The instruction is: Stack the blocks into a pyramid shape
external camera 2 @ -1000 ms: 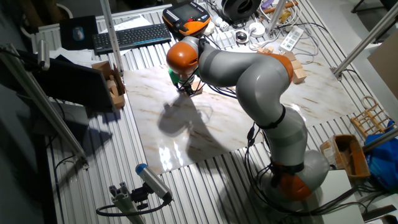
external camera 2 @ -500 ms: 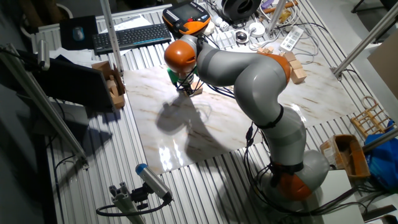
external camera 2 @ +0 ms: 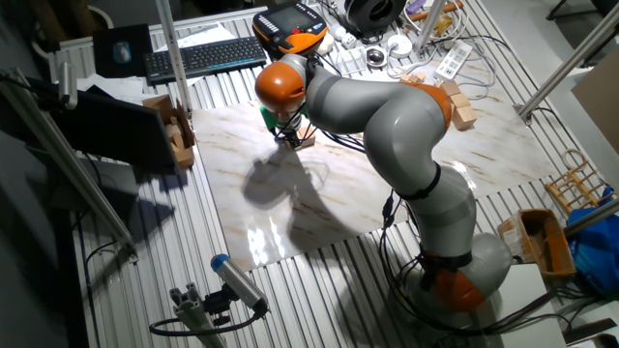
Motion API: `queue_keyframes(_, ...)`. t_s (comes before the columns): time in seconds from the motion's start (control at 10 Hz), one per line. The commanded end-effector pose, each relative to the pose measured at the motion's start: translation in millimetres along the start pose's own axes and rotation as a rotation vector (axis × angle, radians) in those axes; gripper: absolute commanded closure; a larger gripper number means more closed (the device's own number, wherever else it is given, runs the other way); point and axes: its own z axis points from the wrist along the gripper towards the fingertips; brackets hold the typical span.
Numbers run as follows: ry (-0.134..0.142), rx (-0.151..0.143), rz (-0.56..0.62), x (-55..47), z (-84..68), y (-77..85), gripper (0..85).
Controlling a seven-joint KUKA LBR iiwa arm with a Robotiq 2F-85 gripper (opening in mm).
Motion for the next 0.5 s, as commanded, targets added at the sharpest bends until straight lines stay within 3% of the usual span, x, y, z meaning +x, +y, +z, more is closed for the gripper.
queue_keyframes(0.0, 0.0, -0.002, 0.0, 0.1, 0.0, -0.1, 17.0)
queue_keyframes(0.4, -0.008, -0.004, -0.007, -2.0, -7.9, -0.7, 17.0)
